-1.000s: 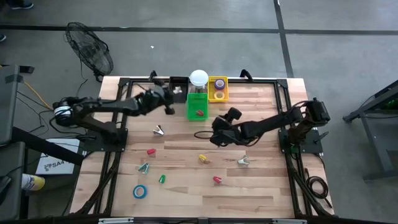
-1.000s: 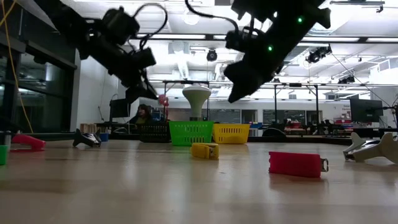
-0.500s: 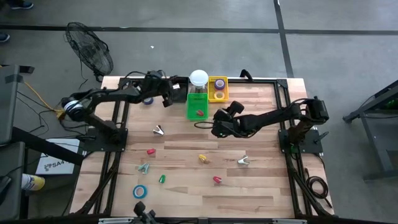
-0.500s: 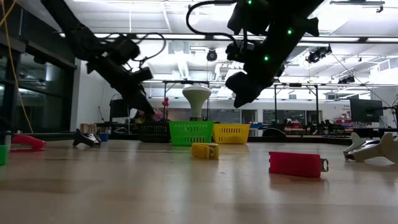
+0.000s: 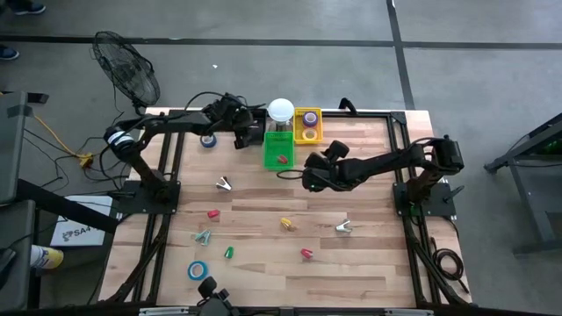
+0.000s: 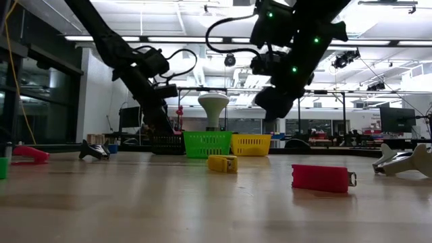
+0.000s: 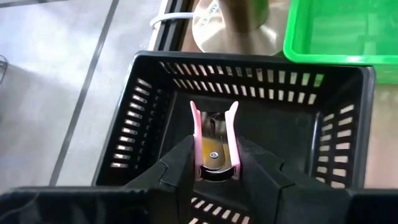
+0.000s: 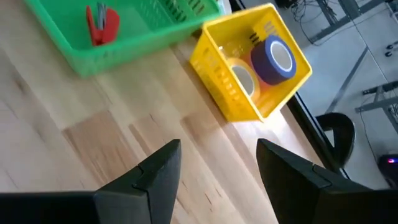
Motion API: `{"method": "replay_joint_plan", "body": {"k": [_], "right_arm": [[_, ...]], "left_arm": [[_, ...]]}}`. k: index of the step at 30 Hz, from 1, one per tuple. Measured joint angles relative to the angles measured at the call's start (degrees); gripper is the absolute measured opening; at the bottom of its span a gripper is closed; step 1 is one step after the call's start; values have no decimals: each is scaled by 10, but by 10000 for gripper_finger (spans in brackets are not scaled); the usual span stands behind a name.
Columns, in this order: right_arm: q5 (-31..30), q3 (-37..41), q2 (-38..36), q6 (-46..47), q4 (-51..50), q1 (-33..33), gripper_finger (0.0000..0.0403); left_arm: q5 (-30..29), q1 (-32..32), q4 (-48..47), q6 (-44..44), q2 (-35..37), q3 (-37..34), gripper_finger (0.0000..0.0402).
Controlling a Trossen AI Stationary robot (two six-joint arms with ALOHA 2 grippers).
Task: Pick and place Stapler, Stapler remover, tape
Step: Put the pink staple remover into the black bin, then put the light gray staple remover into the black bin
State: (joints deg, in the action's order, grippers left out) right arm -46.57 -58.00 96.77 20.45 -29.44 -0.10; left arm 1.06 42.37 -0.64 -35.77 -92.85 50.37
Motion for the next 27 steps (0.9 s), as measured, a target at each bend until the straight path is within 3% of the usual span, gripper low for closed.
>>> {"method": "replay_joint_plan", "body": {"k": [5,16,27], "right_arm": [[0,0,0,40,-61,0,201],[-5,0,0,43,-123,1,201],[5,23,-26,-18,-149,1,201]], "left_arm": [[-2,0,-2,0,1,0,116],[1,0,-13,2,16,0,229],[16,0,-109,2,108,0,236]]}}
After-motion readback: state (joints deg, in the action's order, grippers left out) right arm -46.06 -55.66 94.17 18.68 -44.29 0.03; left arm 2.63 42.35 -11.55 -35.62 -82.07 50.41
